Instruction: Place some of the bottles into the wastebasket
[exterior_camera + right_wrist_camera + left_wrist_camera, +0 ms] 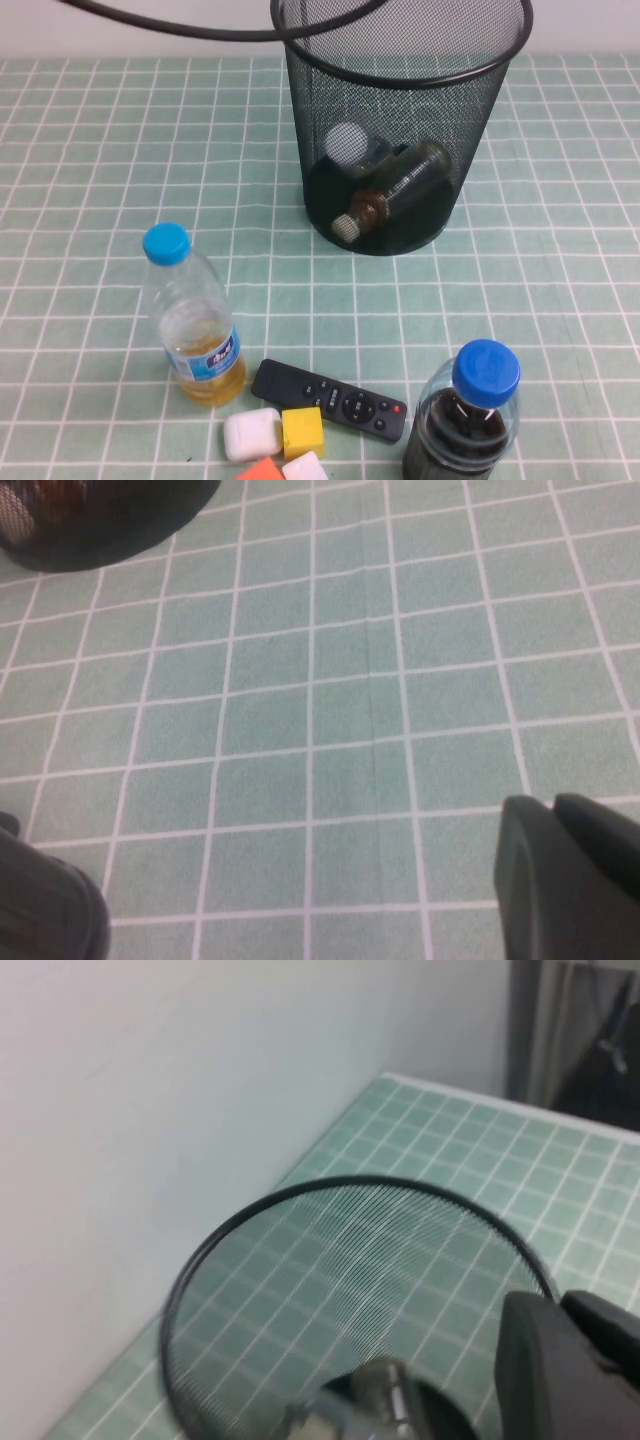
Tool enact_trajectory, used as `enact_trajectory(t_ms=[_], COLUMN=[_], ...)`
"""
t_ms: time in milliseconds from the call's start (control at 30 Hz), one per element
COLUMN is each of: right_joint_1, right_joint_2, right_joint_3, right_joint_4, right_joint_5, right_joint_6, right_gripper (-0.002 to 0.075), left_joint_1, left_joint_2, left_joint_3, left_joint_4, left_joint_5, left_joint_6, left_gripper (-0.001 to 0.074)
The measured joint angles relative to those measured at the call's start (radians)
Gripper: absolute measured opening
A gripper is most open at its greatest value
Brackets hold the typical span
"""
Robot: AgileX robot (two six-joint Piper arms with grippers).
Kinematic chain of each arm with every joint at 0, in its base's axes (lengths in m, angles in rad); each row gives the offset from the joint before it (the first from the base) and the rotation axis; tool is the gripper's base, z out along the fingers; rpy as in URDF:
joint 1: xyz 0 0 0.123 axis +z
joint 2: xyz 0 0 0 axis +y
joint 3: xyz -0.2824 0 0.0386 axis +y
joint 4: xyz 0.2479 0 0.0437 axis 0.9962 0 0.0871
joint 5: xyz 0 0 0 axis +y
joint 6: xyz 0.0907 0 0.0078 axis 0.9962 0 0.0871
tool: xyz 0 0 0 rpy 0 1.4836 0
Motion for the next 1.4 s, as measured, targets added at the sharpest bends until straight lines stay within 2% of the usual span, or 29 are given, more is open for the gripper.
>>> enact_trajectory(t_ms=[167,367,600,767,967,1300,1400], right_joint_1=[0.0,0.0,0.0,0.0,0.0,0.0,0.0], right_joint_2=[0.0,0.0,0.0,0.0,0.0,0.0,0.0], right_joint_3=[0.0,0.0,0.0,0.0,0.0,0.0,0.0], right_joint_4=[0.0,0.0,0.0,0.0,0.0,0.0,0.0], right_joint_5=[0.0,0.0,0.0,0.0,0.0,0.0,0.0], right_joint_6=[0.0,0.0,0.0,0.0,0.0,0.0,0.0], right_gripper=[-0.0008,-0.0008,-0.0008,-0.0008,-0.0008,-0.0008,-0.0008], left_joint_1=[0.0,0.0,0.0,0.0,0.0,0.0,0.0], left_joint_2=[-0.175,-0.449,-0.816,-1.065,-1.275,-1.394,-1.438], left_joint_3=[0.084,0.369,0.933,1.351,1.735,2.026,2.109], left_joint_4=[0.157,0.252,0.275,0.275,0.268,0.274,0.274], left_joint_5=[0.038,-0.042,-0.295,-0.538,-0.789,-0.964,-1.068], left_joint_6=[-0.054,-0.068,-0.099,-0.117,-0.117,-0.164,-0.183], left_gripper=[-0.0001,-0.0002,-0.0003,-0.0003,-0.0003,-0.0003,-0.0003])
